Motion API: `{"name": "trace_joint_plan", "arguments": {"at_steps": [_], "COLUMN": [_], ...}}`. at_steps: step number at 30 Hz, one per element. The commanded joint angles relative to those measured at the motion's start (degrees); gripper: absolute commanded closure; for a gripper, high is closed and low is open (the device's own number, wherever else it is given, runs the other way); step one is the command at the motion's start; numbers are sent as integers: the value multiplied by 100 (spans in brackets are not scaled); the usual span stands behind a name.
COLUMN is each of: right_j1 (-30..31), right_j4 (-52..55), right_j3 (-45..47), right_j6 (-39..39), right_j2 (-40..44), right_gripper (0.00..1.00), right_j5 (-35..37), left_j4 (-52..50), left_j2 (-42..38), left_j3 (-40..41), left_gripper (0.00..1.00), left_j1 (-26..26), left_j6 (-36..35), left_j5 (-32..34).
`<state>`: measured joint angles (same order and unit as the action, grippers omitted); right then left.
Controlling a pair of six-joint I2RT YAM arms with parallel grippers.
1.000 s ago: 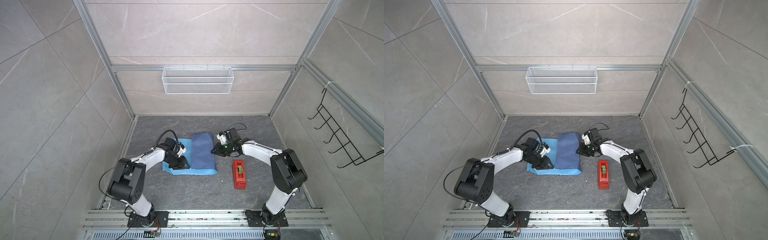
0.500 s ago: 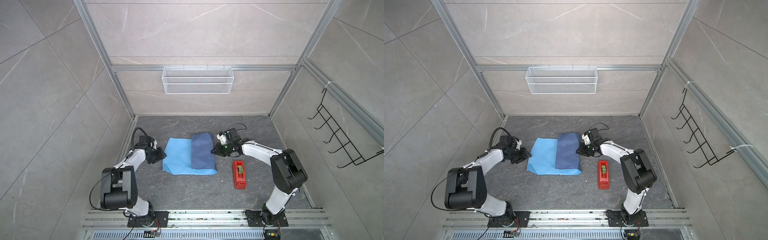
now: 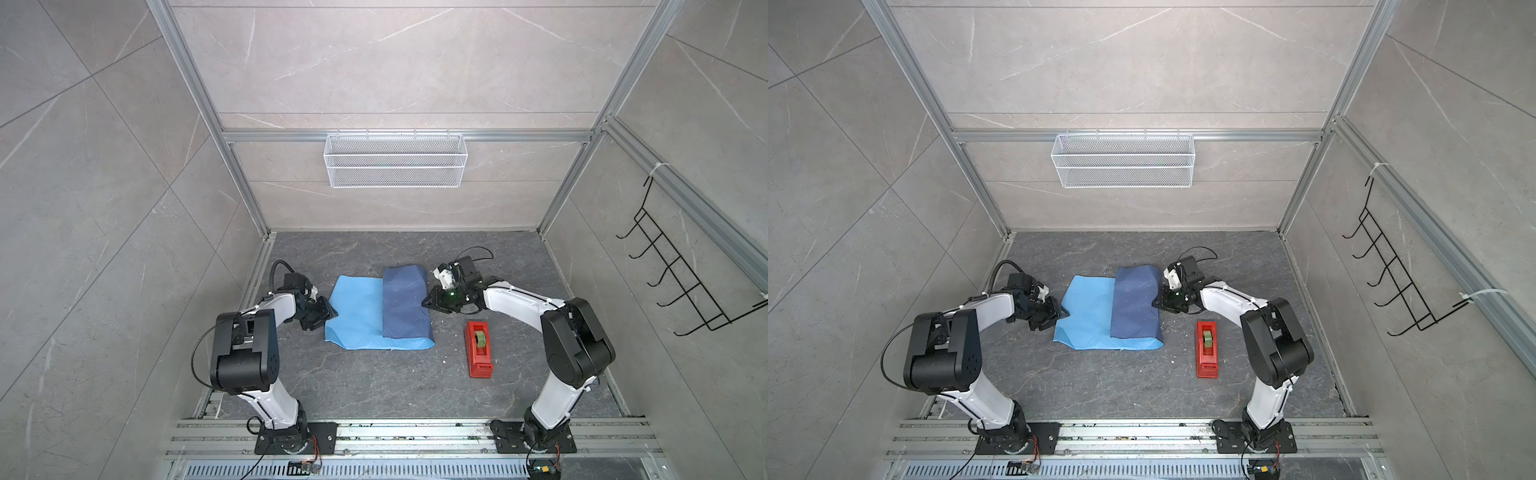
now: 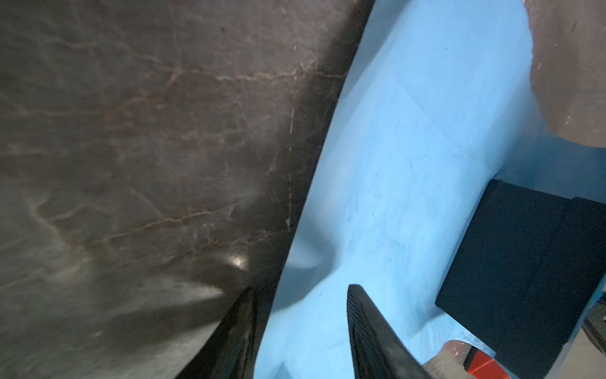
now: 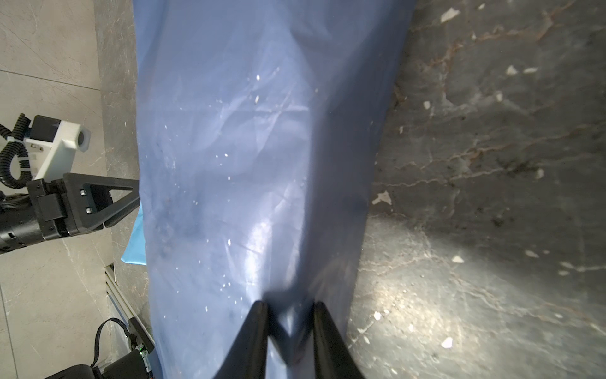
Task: Wrap a gift box in wrapping paper
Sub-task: Fold the wrapping paper for the gift box.
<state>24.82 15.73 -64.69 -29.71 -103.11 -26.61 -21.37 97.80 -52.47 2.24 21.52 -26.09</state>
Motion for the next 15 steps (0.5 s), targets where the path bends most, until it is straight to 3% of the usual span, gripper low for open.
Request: {"name": "trace_joint_plan", "arguments": {"at_steps": [1, 5, 12, 15], "right_j1": [40, 38, 32, 36], "right_j4": [842, 808, 934, 930], "right_j3": [503, 496, 402, 382], "right_j6": [168, 179, 238, 197], "right_j2": [-648, -684, -681, -686], "right_gripper": [74, 74, 74, 75], "right_j5": [938, 938, 1025, 981], "left_j4": [-239, -505, -361, -403], "left_j2": [310, 367, -179, -318], "left_j3": [-516, -754, -445, -478], "left_gripper": [52, 69, 100, 100], "left_j1": [0, -9, -62, -113], "left_j6": [-63, -146, -82, -81], "left_j5": [-391, -311, -481, -641]}}
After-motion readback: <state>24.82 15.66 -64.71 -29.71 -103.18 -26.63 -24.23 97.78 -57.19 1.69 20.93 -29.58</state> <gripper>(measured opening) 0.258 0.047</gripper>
